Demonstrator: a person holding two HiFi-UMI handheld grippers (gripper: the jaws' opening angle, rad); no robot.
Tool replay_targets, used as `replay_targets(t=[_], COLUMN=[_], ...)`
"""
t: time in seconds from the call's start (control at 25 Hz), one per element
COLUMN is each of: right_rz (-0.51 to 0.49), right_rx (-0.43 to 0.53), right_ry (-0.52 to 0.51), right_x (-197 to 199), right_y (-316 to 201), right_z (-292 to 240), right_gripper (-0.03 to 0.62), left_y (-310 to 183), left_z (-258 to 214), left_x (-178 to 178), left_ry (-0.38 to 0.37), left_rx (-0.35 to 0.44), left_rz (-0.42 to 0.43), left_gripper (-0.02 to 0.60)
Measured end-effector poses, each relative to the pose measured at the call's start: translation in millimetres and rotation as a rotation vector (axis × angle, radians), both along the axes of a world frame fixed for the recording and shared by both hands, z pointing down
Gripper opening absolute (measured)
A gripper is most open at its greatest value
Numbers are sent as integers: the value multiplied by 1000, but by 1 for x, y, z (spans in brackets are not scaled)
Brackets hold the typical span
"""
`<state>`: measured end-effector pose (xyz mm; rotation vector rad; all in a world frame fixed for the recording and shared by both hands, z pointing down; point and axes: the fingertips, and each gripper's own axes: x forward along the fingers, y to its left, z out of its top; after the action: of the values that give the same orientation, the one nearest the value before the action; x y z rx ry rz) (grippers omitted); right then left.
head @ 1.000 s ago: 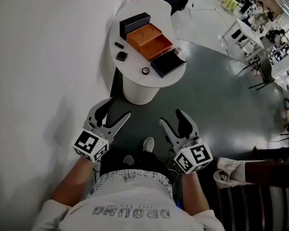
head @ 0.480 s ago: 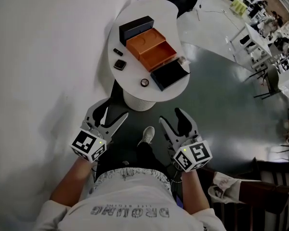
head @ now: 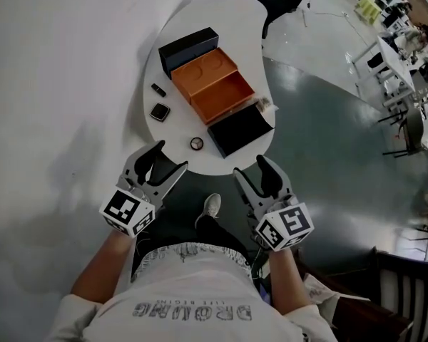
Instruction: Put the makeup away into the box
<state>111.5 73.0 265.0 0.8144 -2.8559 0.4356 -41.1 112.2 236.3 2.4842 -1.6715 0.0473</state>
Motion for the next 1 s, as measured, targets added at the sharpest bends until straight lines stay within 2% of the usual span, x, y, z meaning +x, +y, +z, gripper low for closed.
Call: replay_targets(t=[0.32, 0.64, 1.0], right_rz=[-32, -45, -49], right_rx=[-39, -58, -74], right_ry=[-17, -16, -4], right_x=[7, 3, -11], right_y=[-64, -97, -117], right_z=[12, 21, 25], right_gripper=[276, 276, 276], left_y=[-66, -94, -118], left_z=[7, 16, 28], left_x=[9, 4, -5], left_ry=[-12, -14, -4], left_rx=[-17, -50, -86], left_rz=[-12, -39, -31], left_gripper=[279, 281, 281])
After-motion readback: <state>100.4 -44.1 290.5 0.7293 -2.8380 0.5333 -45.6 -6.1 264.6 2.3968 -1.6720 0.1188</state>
